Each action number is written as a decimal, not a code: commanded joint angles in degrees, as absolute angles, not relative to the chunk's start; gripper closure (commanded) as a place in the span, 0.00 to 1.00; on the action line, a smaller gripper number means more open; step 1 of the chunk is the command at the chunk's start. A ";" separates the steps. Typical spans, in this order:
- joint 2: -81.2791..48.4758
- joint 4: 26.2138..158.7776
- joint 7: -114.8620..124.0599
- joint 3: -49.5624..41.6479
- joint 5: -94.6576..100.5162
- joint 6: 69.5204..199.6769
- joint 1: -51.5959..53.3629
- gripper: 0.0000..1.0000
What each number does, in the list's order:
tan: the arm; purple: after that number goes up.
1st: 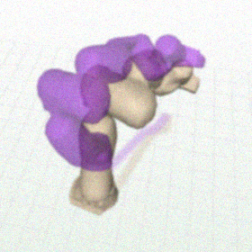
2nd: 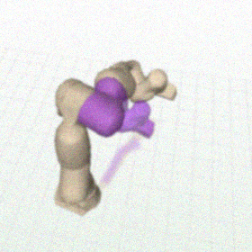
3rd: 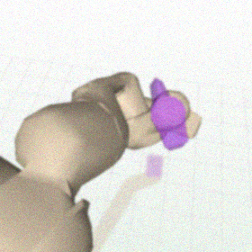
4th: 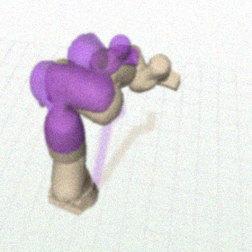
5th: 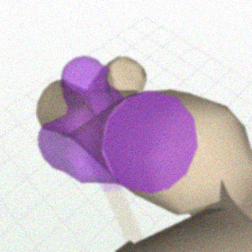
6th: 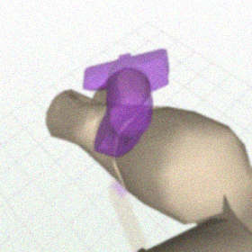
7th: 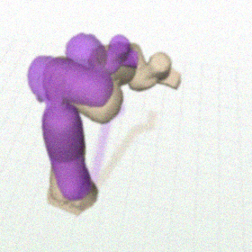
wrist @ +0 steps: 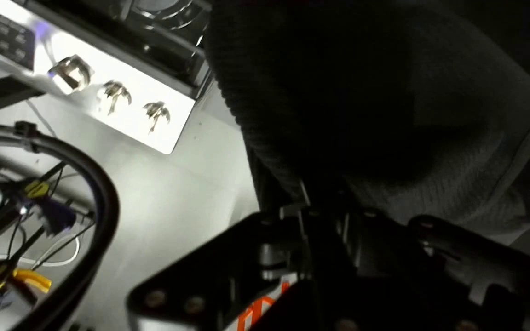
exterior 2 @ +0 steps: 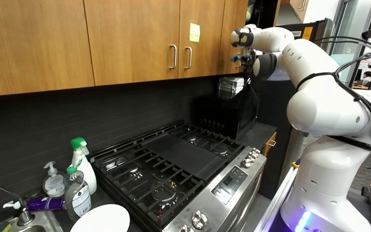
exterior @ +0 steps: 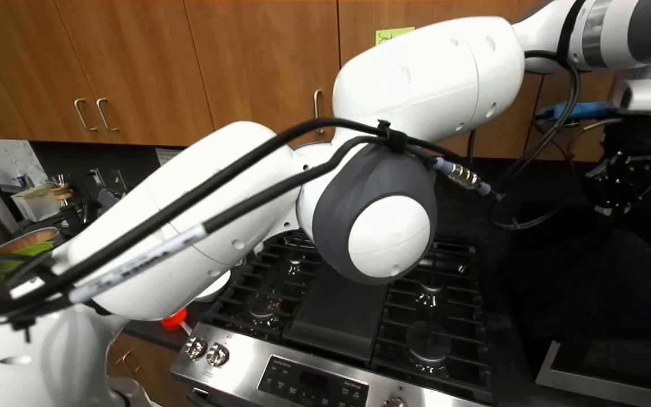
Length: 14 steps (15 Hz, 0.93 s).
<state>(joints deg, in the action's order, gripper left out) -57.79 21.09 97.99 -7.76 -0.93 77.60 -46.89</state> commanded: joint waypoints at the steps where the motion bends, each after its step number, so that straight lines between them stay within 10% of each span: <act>1: -52.16 23.98 88.32 -10.14 2.29 66.85 -46.63 0.98; 14: -58.48 22.06 66.98 -13.45 5.33 52.40 -51.20 0.91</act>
